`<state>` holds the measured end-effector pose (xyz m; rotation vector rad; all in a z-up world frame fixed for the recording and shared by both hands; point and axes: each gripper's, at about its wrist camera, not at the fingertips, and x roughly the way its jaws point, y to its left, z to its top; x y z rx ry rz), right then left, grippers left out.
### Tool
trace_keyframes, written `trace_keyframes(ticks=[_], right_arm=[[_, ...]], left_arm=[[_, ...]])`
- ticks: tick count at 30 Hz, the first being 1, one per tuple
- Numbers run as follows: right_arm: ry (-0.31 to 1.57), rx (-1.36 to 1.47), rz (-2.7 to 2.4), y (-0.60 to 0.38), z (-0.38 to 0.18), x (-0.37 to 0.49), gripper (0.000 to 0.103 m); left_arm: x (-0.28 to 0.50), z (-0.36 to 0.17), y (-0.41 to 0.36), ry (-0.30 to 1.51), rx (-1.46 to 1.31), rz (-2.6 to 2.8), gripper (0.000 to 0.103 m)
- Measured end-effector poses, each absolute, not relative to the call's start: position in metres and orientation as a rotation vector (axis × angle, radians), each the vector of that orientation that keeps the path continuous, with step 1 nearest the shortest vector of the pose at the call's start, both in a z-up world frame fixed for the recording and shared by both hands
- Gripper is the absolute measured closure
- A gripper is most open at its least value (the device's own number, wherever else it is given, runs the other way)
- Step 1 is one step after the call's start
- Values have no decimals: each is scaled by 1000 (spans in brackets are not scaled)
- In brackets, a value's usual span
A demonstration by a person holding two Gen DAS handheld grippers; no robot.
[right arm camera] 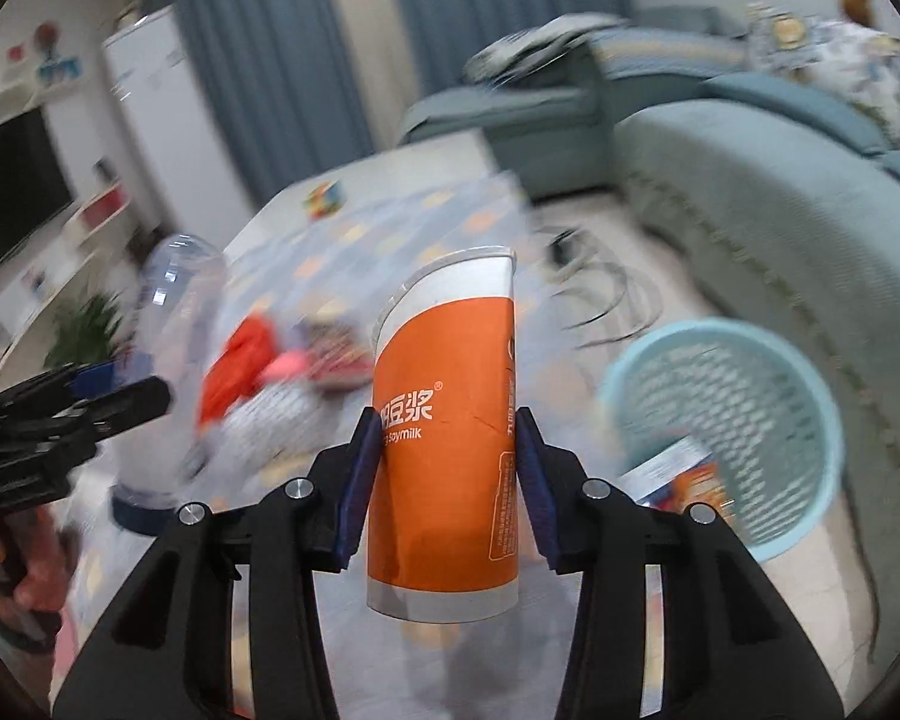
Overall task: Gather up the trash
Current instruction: 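Carry both items over the light-blue basket and open both grippers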
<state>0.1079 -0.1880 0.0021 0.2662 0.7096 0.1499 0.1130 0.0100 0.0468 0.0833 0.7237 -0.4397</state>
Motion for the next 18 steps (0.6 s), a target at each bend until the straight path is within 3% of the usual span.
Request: trace_keyframes(ticks=[7,18], right_arm=[[693,252,-143,-256,-15,128,60],[851,284,-353,-301,-106,148,57]], left_arm=[[155,46,-77,717,62,-545,42],[193,-41,-159,885,38,-669,40]])
